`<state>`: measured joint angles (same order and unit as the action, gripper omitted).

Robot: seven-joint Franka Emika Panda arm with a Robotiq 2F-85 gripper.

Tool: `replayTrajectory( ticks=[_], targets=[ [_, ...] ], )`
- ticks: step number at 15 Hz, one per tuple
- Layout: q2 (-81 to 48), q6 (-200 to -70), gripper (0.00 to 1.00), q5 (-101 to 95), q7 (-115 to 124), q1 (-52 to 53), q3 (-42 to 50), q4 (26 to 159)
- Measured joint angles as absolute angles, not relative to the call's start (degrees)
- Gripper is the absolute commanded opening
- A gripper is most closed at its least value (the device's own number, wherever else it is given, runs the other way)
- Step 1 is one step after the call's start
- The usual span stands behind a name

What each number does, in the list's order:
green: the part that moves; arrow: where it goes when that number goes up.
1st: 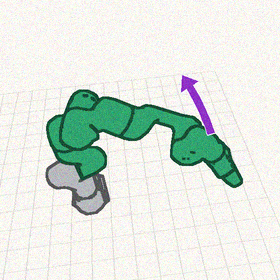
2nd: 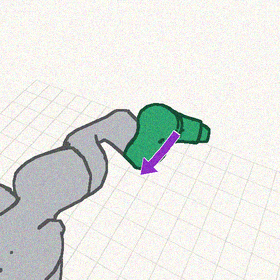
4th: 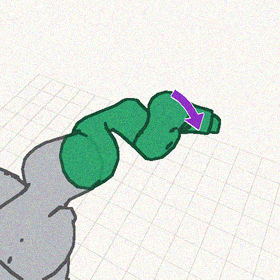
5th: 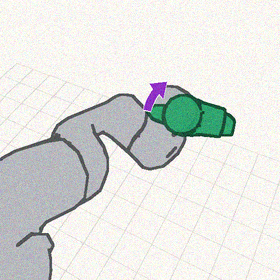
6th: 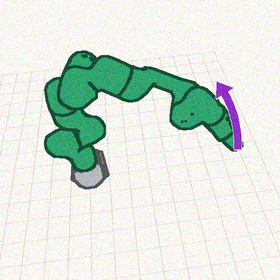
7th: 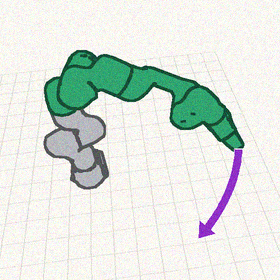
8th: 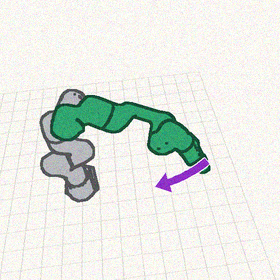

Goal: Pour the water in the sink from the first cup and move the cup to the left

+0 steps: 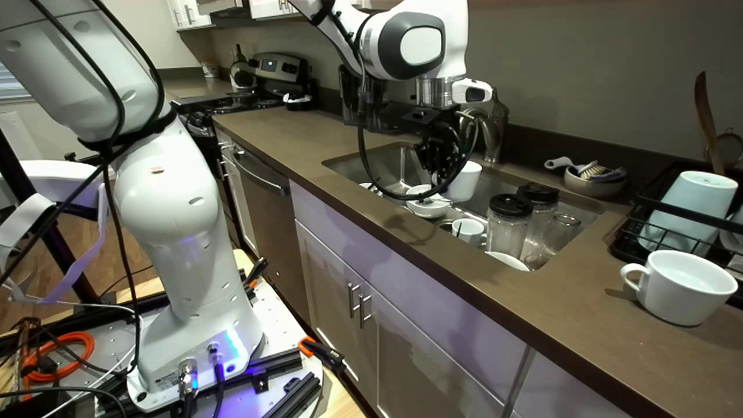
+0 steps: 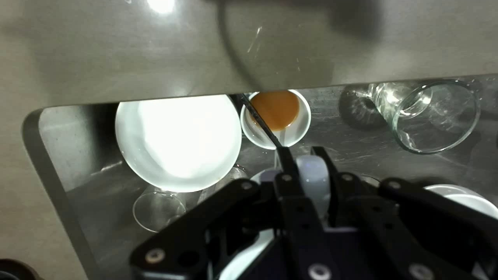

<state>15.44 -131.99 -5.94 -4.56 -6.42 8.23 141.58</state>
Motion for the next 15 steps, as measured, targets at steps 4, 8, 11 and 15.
replayTrajectory(
  ticks=[4, 8, 11, 15],
  targets=[
    [14.61, -132.05, 0.04, -5.98, -9.97, -4.87, 7.86, 141.26],
    [14.13, -132.05, 0.04, -6.11, -17.22, -2.92, 7.39, 140.15],
    [13.31, -131.99, 0.04, -6.24, -22.83, -1.99, 7.33, 138.33],
    [11.76, -130.79, 0.16, -6.43, -29.28, -1.93, 7.41, 135.32]
  ],
)
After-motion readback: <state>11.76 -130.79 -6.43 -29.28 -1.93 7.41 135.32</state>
